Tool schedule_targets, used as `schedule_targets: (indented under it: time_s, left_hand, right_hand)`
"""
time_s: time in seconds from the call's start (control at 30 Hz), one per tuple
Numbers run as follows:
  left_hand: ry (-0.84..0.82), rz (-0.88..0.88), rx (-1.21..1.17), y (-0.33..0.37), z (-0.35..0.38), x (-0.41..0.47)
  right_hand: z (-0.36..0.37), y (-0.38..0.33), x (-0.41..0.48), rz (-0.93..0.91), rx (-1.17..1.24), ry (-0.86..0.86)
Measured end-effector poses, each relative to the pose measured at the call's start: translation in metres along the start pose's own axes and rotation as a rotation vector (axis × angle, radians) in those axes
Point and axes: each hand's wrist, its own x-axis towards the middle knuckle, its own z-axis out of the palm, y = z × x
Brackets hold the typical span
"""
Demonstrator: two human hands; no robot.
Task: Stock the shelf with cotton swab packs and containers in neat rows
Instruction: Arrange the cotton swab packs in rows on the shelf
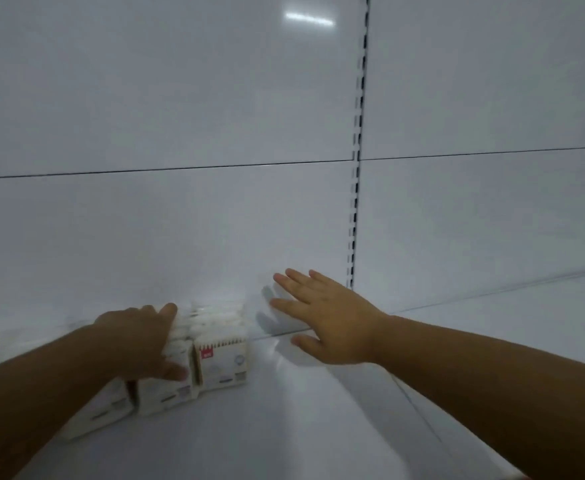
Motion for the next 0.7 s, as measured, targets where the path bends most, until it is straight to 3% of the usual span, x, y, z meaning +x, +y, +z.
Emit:
schedule_targets:
  time_s: [0.1,0.2,0.4,0.57,0.7]
  left_hand:
    - [0.045,0.043,-0.087,0.041,-0.037,-0.004]
    - [0.051,0.172,-0.235,0.13,-0.094,-0.002]
    - [0.223,0.539,-0.347,0.381,-0.202,-0.008]
    - [0.147,0.77,-0.208,0.581,-0.252,-0.027]
    - [0.211,0.968,-0.248,0.696,-0.289,-0.034]
  right_hand:
    - [-0.027,0.056,-0.062,0.183,-0.116,-0.212]
    - [-0.057,0.105,-0.143,0.364,-0.141,-0.299]
    - [-0.117,0.202,-0.344,0.697,-0.183,-0.342]
    - [-0.157,0.261,-0.509,0.938,-0.224,-0.41]
    - [-0.171,0.303,-0.606,1.071,-0.201,-0.384]
